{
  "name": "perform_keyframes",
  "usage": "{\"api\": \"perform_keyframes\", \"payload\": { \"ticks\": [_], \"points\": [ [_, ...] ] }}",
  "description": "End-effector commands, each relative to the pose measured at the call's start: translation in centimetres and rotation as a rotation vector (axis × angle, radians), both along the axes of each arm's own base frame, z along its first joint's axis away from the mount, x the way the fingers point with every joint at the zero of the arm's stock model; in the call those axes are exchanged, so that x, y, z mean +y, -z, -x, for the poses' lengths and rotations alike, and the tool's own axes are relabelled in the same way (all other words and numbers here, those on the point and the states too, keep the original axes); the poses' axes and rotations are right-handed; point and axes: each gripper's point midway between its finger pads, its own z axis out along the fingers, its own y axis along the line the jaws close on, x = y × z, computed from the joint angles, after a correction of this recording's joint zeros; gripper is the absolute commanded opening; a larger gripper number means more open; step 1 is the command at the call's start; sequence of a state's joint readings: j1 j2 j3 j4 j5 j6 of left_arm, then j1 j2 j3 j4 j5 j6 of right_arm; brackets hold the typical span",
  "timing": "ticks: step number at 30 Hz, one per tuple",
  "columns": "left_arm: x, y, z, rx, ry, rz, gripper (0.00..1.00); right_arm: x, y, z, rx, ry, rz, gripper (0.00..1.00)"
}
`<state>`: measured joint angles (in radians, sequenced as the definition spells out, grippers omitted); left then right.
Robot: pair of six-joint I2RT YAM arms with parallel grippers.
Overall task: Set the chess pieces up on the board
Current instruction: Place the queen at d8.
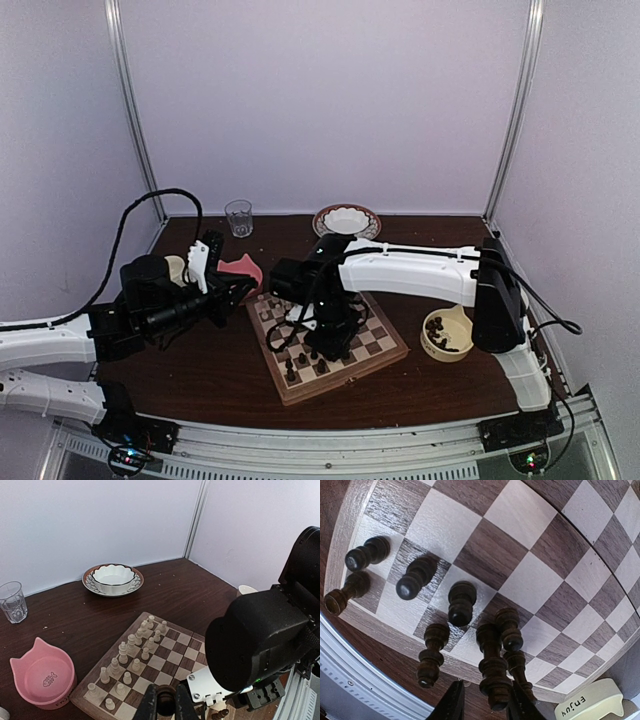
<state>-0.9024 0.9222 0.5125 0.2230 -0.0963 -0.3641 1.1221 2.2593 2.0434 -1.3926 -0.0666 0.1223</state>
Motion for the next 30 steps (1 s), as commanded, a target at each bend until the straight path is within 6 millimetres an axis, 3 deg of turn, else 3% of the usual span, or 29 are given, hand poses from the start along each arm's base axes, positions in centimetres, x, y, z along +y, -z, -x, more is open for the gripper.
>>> {"api": "perform_keyframes", "payload": {
  "ticks": [1, 11, 30],
  "points": [
    [-0.32, -0.87, -0.16, -0.029, 0.009, 0.016, 0.0, 0.99, -1.81, -0.86, -0.063, -0.004, -0.05, 0.31],
    [-0.4, -0.95, -0.15, -0.029, 0.012, 0.018, 0.0, 0.93, -1.98, -1.33, -0.088, 0.006, -0.047, 0.31],
    [-0.56, -0.82, -0.19, -0.027, 0.016, 0.013, 0.0, 0.94, -2.42, -0.97, -0.07, 0.004, -0.06, 0.11]
  ]
}}
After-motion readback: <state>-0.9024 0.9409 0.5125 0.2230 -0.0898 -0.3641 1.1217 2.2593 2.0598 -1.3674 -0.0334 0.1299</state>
